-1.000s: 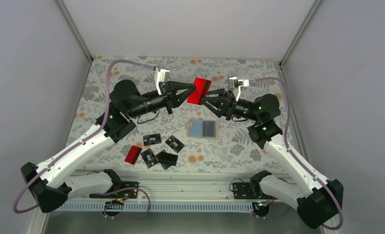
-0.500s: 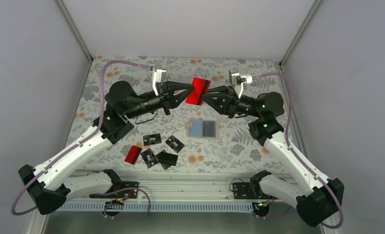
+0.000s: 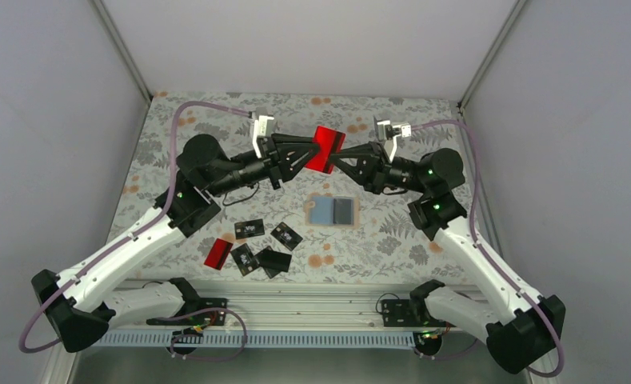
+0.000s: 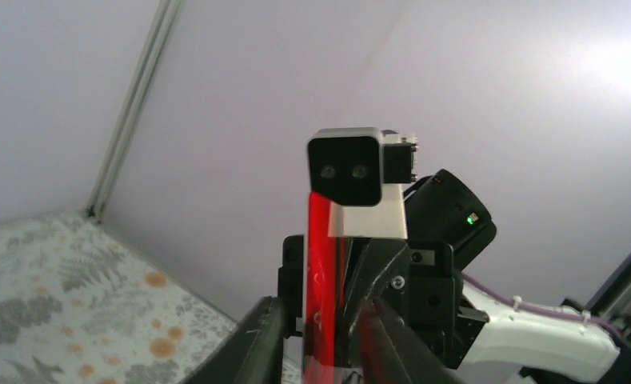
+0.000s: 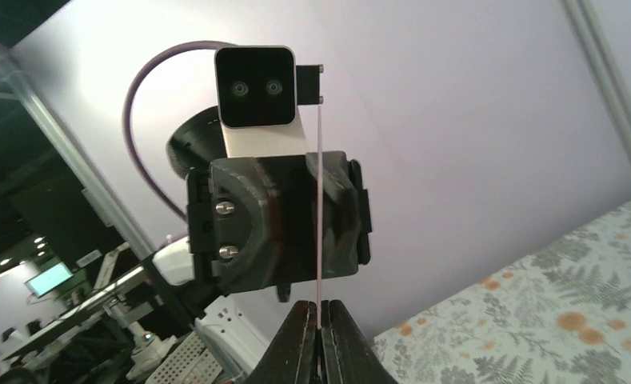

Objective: Put the credit cards into the card holder

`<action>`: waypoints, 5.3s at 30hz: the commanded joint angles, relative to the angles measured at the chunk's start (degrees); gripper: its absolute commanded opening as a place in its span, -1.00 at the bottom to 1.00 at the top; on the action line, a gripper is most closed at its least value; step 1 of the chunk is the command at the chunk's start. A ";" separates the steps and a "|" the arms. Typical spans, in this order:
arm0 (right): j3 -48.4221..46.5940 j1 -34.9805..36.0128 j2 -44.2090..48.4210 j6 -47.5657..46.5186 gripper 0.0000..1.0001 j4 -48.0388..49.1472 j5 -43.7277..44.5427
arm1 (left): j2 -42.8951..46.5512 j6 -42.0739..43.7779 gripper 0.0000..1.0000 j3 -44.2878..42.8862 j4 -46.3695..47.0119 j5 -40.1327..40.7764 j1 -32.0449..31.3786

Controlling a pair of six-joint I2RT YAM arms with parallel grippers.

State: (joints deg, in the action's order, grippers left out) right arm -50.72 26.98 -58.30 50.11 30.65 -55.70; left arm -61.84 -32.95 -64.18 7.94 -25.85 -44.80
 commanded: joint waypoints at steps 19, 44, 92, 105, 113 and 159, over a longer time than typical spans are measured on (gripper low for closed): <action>4.81 -7.12 -1.20 -14.54 -0.92 -47.25 23.07 | -14.55 -1.55 0.03 3.56 -29.72 26.04 -0.09; 4.66 -7.21 -22.41 -19.93 -0.92 -52.21 25.18 | -41.56 2.93 0.25 -7.17 -36.68 31.63 -5.05; 4.11 -7.90 -32.23 -19.90 -0.92 -48.14 22.57 | -48.36 -2.99 -0.67 -7.39 -37.64 42.17 -6.65; 4.95 -8.60 -33.88 -18.60 -0.92 -45.57 20.13 | -48.33 -3.43 -0.67 -6.12 -36.71 41.05 -6.66; 5.56 -8.77 -34.33 -18.21 -0.92 -44.99 19.39 | -48.43 -3.53 -0.67 -5.74 -36.42 40.32 -6.65; 4.63 -11.98 -40.88 -20.75 -0.92 -41.64 8.85 | -49.25 -2.12 -0.70 -6.67 -37.04 39.41 -6.64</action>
State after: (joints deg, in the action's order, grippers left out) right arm -44.75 15.99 -98.15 30.30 -11.75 -46.68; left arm -111.15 -35.35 -70.59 -28.73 14.61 -51.24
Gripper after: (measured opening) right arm 0.041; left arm 0.152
